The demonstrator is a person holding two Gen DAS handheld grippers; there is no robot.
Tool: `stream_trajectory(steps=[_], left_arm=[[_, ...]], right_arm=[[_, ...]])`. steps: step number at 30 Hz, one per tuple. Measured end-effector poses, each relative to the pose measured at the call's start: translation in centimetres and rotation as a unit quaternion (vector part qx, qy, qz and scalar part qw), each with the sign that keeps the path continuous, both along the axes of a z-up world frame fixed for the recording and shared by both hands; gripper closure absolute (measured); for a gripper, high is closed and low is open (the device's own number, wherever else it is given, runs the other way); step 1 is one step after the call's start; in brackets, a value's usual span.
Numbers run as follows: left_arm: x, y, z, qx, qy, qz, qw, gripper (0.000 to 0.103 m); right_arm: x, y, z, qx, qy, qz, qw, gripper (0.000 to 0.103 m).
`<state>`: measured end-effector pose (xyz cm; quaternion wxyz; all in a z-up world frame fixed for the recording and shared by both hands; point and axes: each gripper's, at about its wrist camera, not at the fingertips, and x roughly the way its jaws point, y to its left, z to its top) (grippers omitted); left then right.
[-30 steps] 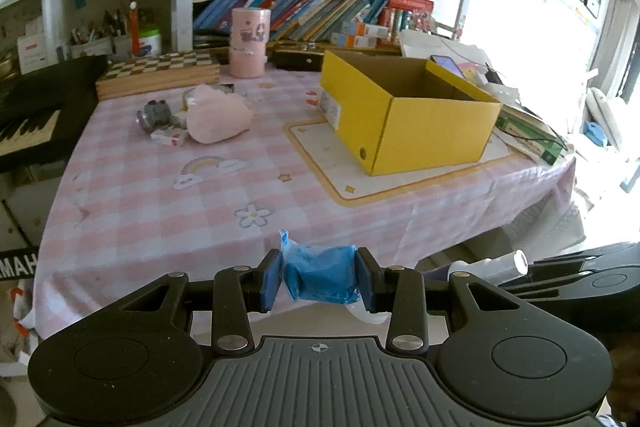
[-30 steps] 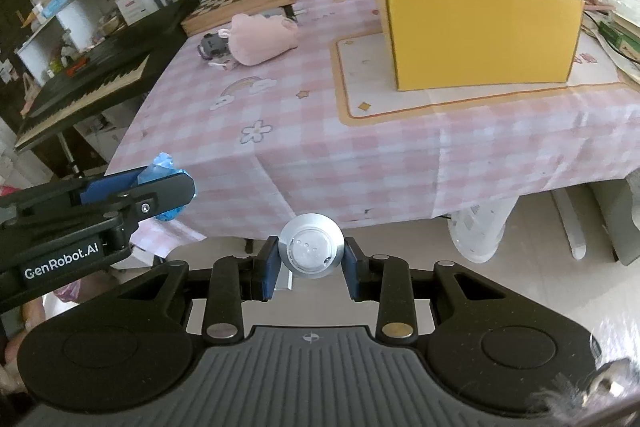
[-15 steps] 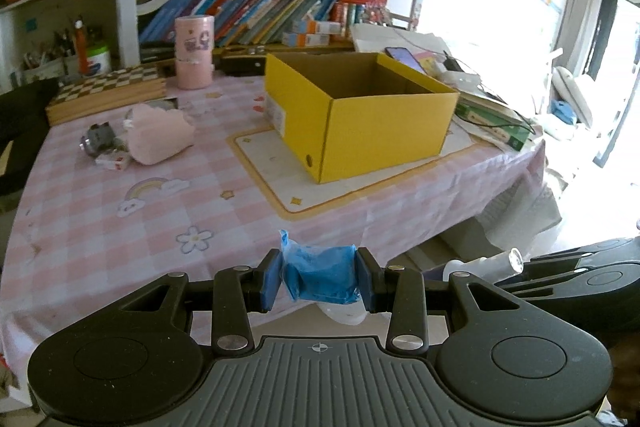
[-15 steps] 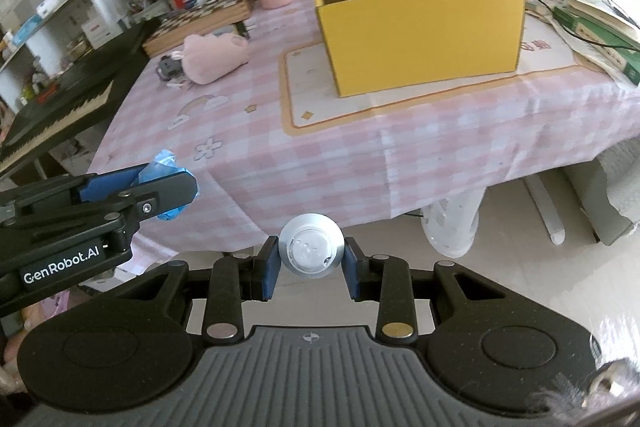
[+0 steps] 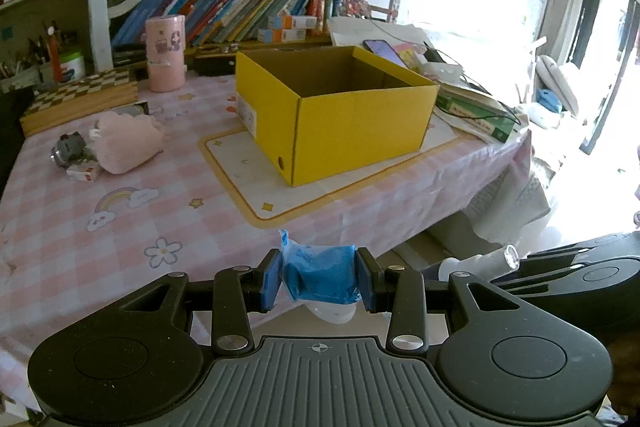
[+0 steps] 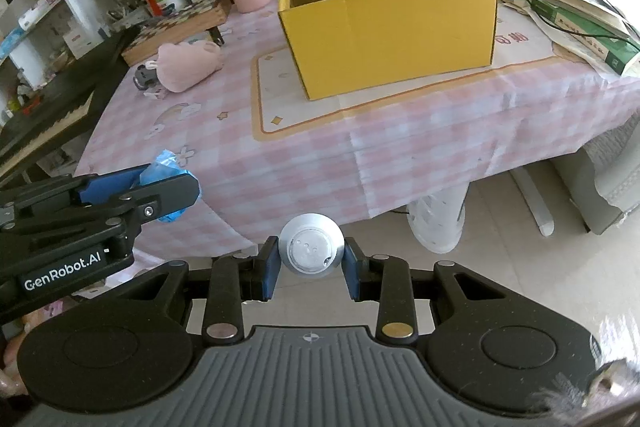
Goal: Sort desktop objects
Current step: 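Carry the spray bottle in the right tool while the left tool carries the blue item toward the yellow box, then open the left tool over the yellow box while the right tool lowers the bottle inside and opens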
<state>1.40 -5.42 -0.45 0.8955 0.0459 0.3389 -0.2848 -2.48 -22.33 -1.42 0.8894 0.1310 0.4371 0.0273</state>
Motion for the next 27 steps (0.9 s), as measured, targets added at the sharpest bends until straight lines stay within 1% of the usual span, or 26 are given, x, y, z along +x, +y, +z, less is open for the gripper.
stream_trajectory(steps=[8, 17, 21, 27], left_arm=[[1.0, -1.9, -0.2, 0.008, 0.0, -0.016, 0.9998, 0.066], [2.9, -4.2, 0.1, 0.01, -0.011, -0.011, 0.9998, 0.066], [4.2, -5.8, 0.9, 0.009, -0.021, -0.012, 0.9997, 0.066], [6.6, -8.4, 3.2, -0.007, -0.056, -0.009, 0.9984, 0.066]], right_arm=[[0.7, -1.7, -0.4, 0.005, 0.004, -0.014, 1.0, 0.073], [2.9, -4.1, -0.3, 0.004, 0.002, -0.011, 1.0, 0.073], [4.4, -5.5, 0.4, 0.001, -0.011, -0.002, 1.0, 0.073], [7.0, -7.9, 3.0, -0.015, -0.059, 0.011, 0.998, 0.073]])
